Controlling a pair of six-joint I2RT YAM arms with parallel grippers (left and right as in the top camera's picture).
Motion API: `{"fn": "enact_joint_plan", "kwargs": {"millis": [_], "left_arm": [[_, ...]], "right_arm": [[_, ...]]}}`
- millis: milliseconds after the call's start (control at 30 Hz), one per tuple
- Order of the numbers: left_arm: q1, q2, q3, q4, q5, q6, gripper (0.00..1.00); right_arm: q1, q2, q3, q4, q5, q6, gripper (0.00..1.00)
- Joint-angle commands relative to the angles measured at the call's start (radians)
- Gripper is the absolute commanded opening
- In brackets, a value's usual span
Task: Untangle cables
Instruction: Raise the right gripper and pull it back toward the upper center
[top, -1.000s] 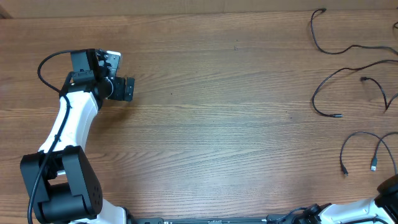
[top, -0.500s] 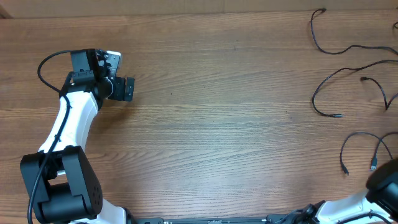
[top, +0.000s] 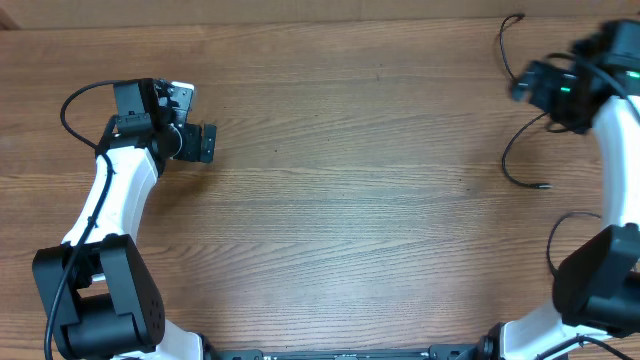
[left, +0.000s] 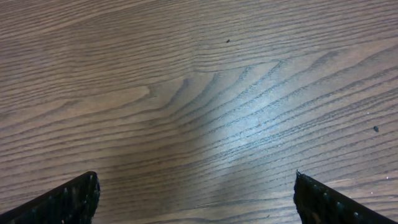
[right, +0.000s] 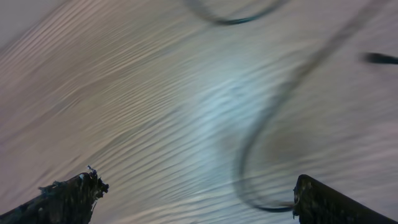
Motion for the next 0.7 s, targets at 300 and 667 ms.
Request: {"fn": "enact_joint_plan", "kwargs": {"millis": [300, 667], "left_arm": [[0.002, 0.012, 0.001, 0.003, 0.000, -0.013, 1.00], [0.002, 0.012, 0.001, 0.003, 0.000, -0.013, 1.00]], "right_arm": [[0.366, -0.052, -0.004, -0.019, 0.196, 0.027, 1.00], [0.415, -0.051, -0.004, -0.035, 0.155, 0.031, 1.00]]}}
